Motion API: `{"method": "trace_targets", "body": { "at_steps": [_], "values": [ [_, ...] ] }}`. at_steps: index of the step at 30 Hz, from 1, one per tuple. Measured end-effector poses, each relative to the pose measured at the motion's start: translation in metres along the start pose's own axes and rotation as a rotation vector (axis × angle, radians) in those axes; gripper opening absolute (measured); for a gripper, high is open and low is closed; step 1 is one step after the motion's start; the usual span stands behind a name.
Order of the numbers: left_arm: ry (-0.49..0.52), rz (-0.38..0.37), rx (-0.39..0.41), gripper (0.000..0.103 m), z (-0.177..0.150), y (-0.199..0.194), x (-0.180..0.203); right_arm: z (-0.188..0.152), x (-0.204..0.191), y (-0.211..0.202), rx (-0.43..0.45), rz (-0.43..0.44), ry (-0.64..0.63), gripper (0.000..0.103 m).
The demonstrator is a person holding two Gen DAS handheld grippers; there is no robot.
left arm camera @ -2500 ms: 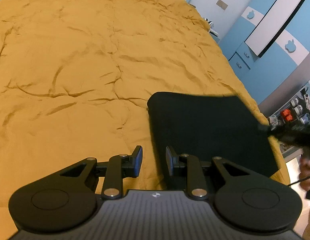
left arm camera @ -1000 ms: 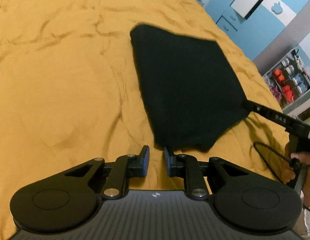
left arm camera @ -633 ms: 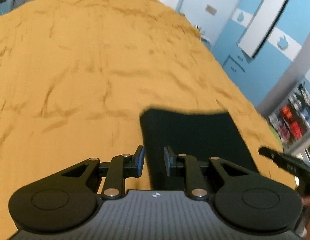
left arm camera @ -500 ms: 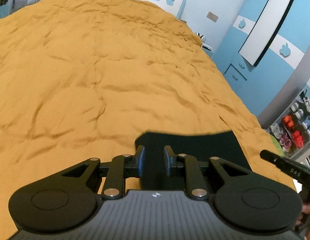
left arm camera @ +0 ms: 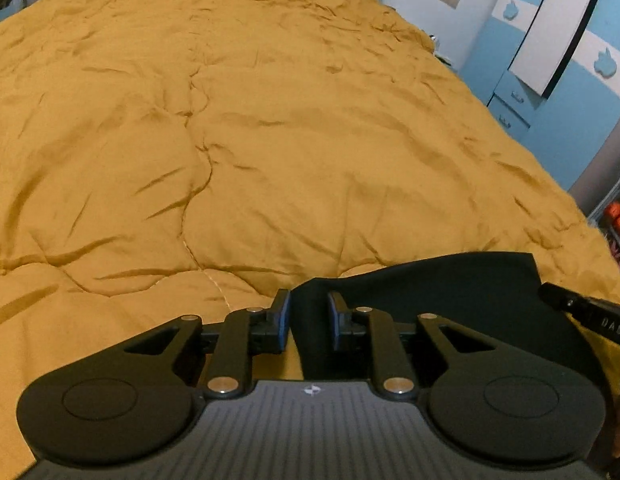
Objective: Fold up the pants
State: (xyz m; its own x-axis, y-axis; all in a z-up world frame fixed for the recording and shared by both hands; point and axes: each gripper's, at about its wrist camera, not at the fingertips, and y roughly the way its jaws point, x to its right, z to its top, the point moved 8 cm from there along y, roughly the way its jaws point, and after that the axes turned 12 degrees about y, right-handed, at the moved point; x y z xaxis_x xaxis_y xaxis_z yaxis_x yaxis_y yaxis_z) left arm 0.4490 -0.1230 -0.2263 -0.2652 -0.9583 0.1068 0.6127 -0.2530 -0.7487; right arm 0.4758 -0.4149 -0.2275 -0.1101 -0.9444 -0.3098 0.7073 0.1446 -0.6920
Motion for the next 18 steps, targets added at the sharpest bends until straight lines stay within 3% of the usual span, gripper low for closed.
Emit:
{"method": "trace_targets", "body": {
  "at_steps": [3, 6, 9, 13, 14, 15, 17, 18],
  "values": [
    [-0.038, -0.009, -0.006, 0.025, -0.001, 0.0, -0.005, -0.007, 0.016, 0.011, -0.047, -0.063, 0.035, 0.0],
    [-0.055, 0.012, 0.002, 0.025, 0.002, -0.009, -0.012, -0.005, 0.025, 0.007, -0.045, -0.031, 0.095, 0.0],
    [-0.079, 0.14, -0.024, 0.011, 0.001, -0.018, -0.032, 0.001, 0.024, -0.008, -0.023, -0.04, 0.092, 0.0],
    [-0.189, 0.069, -0.019, 0.011, -0.006, -0.039, -0.05, 0.004, 0.028, -0.04, 0.0, -0.014, 0.118, 0.004],
    [-0.203, 0.052, -0.011, 0.011, -0.007, -0.047, -0.051, 0.005, 0.031, -0.049, 0.0, -0.002, 0.131, 0.014],
    [-0.223, 0.036, -0.005, 0.013, -0.007, -0.056, -0.052, 0.004, 0.034, -0.061, -0.002, 0.016, 0.153, 0.029],
    [-0.264, -0.012, 0.015, 0.03, -0.007, -0.071, -0.05, 0.006, 0.037, -0.079, -0.011, 0.062, 0.192, 0.038],
    [-0.286, -0.028, 0.025, 0.046, -0.006, -0.077, -0.048, 0.006, 0.038, -0.087, -0.018, 0.085, 0.212, 0.042]
  ]
}}
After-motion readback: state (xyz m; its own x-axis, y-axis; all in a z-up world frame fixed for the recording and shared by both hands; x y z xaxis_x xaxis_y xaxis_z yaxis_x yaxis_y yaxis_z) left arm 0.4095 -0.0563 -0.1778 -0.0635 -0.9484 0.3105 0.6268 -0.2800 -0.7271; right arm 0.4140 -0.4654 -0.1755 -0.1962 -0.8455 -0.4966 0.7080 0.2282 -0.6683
